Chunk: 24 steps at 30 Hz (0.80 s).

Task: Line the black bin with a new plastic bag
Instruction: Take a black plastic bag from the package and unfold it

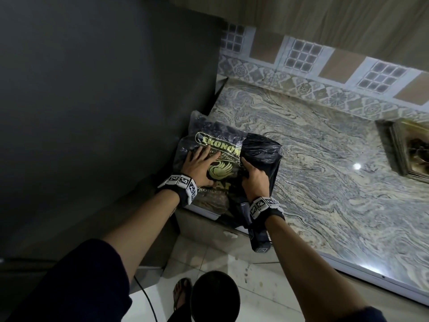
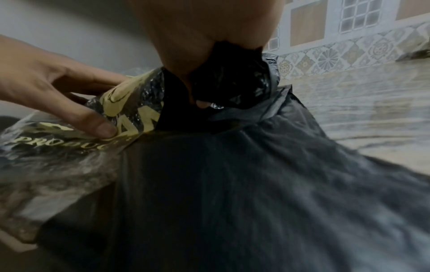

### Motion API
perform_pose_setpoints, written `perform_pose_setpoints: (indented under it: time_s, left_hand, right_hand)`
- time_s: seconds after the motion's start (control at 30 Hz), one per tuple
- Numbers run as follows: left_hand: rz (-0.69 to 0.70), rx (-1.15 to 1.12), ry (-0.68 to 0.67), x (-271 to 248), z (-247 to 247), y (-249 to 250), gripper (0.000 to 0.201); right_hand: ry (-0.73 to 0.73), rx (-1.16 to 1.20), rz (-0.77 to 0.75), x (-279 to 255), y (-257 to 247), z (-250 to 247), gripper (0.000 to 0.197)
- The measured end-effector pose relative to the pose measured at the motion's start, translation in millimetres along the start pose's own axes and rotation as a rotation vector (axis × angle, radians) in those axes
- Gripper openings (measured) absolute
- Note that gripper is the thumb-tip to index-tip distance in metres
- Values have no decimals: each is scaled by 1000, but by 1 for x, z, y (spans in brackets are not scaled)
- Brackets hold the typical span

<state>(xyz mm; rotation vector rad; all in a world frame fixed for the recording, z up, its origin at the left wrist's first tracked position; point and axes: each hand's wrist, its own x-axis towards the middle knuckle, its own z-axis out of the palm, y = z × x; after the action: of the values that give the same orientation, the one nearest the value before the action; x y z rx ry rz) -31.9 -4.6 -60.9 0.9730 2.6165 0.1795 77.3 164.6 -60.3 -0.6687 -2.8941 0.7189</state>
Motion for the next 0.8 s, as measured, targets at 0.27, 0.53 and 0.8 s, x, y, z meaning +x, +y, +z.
perform_pose_setpoints:
  time_s: [0.27,0.53,0.8]
  left_hand:
    - [-17,-47,-2,-6,-3,14,92]
    - [-44,-92,5,-13,-1,15,88]
    - [23,-111,65,-20,-23,63,87]
  right_hand:
    - [-124,-73,-66,-4,8,-1,82]
    - [-110,179,6,-7,1,-3,93]
    - [39,92,-45,-35,24,-51,68]
